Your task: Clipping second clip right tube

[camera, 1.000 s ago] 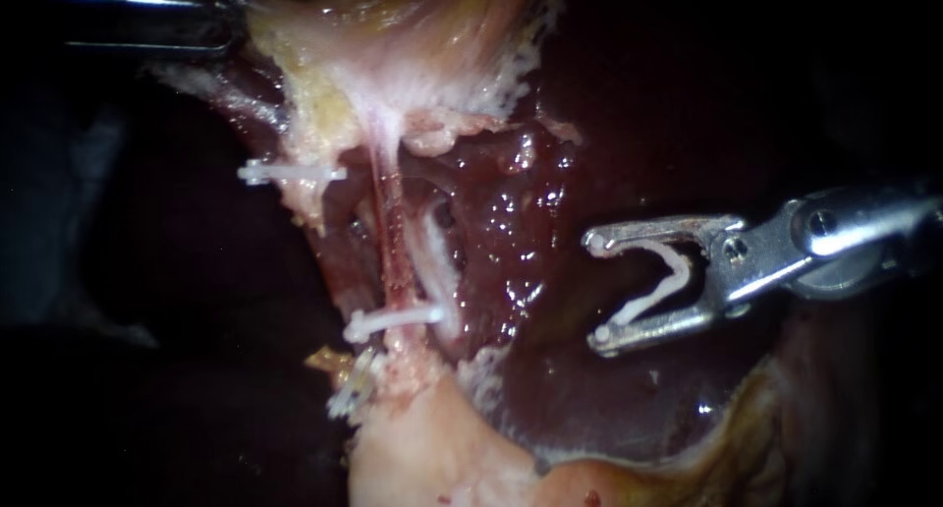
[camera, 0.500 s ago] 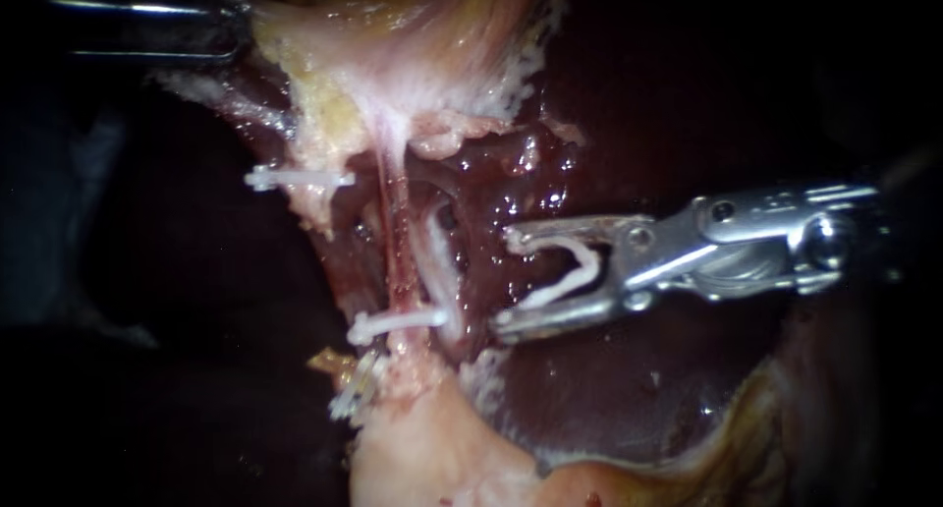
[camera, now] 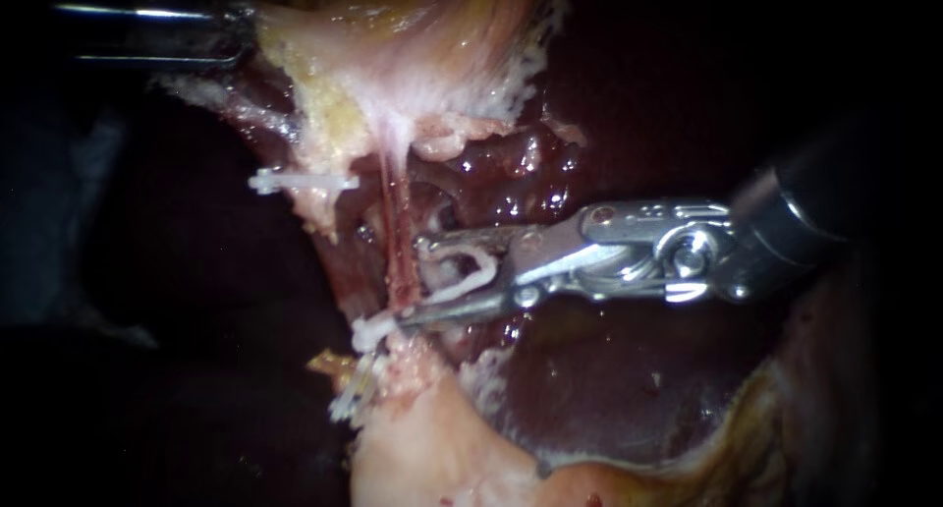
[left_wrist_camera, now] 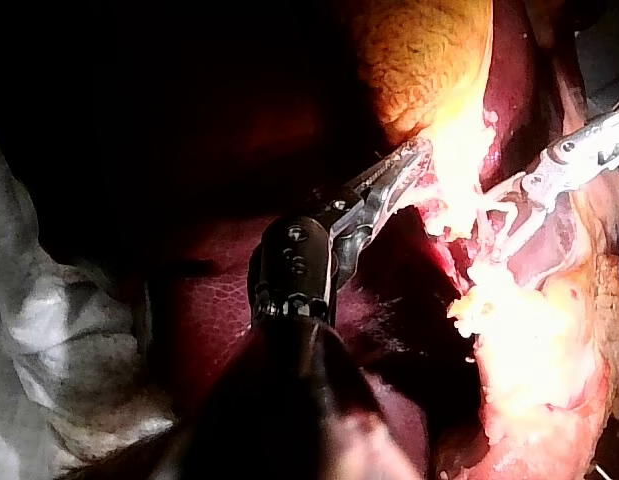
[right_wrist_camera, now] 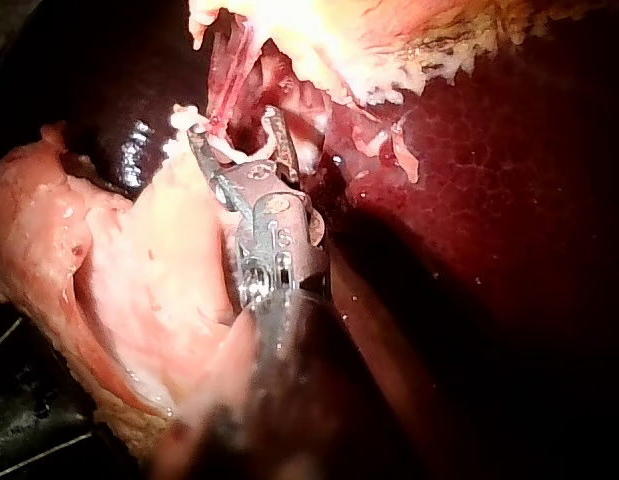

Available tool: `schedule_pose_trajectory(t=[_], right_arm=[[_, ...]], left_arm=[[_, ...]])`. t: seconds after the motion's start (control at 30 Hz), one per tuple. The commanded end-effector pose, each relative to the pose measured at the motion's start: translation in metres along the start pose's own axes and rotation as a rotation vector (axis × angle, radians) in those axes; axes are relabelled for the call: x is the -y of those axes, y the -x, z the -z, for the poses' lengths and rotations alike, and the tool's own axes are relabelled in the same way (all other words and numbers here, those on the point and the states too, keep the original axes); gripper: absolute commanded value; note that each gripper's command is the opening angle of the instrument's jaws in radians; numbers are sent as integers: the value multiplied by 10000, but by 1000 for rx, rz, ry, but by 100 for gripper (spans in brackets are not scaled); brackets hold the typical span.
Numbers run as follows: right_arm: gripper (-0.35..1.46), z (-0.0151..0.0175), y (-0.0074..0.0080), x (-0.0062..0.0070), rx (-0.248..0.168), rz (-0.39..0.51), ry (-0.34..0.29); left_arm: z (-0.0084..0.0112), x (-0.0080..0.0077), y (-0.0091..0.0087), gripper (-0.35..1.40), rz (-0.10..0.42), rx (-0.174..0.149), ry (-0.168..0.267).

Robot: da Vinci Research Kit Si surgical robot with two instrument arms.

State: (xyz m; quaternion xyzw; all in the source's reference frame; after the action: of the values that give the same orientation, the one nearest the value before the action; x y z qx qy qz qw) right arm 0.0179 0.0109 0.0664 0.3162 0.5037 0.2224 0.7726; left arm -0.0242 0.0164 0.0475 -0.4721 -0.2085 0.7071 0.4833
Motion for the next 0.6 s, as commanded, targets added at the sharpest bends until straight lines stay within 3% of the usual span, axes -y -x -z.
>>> schedule_pose_trajectory(t=[0.03,0.33,0.6], right_arm=[[50,-3,0,0,-8,-4,-13],[49,-22,-7,3,-76,-45,-103],[49,-26,-9,10,-97,-45,-144]], left_arm=[[0,0,0,-35,0,0,-1],[-1,0,1,-35,0,1,2],[-1,0,1,-35,-1,1,1]])
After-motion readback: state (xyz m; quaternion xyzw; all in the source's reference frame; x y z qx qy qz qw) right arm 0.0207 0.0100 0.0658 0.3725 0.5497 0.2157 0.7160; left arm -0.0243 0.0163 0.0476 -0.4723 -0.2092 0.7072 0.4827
